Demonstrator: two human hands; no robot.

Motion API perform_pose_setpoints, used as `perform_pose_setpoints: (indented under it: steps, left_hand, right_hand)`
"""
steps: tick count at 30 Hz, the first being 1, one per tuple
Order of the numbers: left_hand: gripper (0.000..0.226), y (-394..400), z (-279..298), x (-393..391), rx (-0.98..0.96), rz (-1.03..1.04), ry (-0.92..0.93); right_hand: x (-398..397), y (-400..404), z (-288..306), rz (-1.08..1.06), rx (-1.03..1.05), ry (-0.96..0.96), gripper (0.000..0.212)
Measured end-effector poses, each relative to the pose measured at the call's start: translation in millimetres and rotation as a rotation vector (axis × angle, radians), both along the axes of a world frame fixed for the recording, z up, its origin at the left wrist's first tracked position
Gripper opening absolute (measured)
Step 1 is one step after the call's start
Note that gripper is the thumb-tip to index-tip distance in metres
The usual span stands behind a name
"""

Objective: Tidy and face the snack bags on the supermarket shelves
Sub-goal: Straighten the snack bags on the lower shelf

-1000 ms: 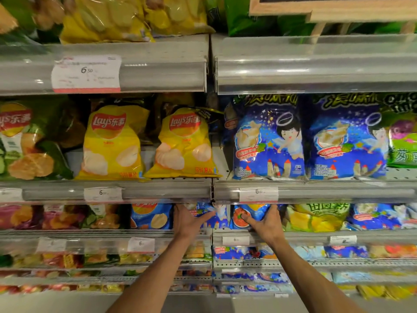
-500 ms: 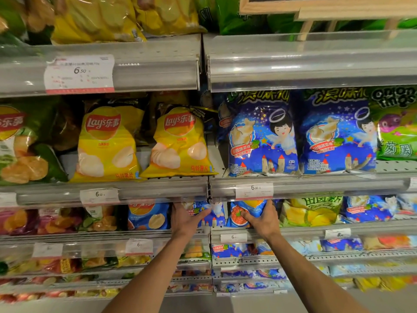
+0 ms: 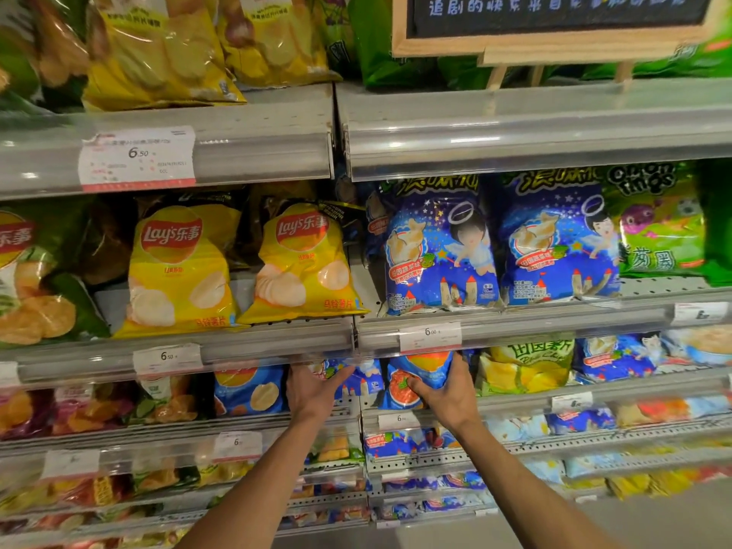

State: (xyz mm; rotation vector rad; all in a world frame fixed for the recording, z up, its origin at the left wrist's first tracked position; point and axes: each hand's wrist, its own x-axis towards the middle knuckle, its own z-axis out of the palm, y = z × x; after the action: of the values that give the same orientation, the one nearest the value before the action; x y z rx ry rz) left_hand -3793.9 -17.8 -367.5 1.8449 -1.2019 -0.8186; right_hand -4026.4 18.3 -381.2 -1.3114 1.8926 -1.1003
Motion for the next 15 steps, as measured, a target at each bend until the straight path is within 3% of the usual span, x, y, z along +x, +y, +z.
perform_pose_setpoints:
  steps: [15]
  left_hand:
    - [0.068, 7, -3, -67, -0.002, -0.105, -0.005]
  right_hand:
    - [-39, 84, -10, 0.0, 0.038, 0.033, 0.071]
